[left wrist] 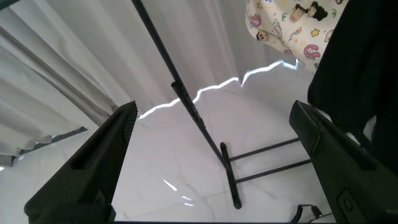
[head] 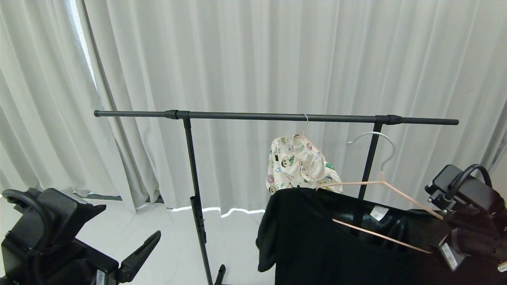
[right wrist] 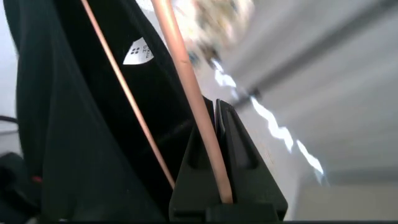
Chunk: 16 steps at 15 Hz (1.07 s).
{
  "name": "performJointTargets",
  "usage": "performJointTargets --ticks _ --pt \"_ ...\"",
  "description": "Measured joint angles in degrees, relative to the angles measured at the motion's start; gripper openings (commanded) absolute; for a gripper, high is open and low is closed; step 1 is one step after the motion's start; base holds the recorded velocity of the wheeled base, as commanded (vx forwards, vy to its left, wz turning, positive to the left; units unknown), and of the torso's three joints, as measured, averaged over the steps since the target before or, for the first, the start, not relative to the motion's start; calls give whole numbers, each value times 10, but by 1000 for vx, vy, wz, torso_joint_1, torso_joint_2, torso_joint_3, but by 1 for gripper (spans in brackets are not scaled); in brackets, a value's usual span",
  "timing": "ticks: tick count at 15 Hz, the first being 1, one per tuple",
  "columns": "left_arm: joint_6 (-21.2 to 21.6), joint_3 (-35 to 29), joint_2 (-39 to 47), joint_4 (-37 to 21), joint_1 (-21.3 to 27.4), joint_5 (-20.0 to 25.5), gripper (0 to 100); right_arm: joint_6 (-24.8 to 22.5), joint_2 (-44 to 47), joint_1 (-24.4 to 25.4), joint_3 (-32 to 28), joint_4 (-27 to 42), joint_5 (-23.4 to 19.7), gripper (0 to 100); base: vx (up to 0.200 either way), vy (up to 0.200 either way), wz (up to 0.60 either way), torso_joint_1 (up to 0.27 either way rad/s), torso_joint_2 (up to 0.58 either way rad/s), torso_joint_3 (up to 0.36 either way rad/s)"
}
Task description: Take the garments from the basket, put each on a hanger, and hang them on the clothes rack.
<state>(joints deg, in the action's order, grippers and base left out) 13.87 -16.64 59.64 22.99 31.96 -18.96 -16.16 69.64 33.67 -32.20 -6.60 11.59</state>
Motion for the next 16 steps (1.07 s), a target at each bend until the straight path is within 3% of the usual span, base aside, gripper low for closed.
performJointTargets --ticks 3,6,10,14,16 --pt "4 0 9 0 -7 -1 100 0 -21 -85 11 76 45 0 0 0 0 0 0 0" --pt "5 0 17 0 -10 -3 100 0 -54 -189 14 142 60 0 0 0 0 0 0 0" --pt "9 1 22 0 -14 -4 100 0 -89 -292 14 181 98 0 0 0 0 0 0 0" --pt "7 1 20 0 -13 -3 100 0 -91 -312 14 145 90 0 0 0 0 0 0 0" --pt "6 0 19 0 -13 -3 100 1 -80 -303 14 111 89 0 200 0 0 -2 7 2"
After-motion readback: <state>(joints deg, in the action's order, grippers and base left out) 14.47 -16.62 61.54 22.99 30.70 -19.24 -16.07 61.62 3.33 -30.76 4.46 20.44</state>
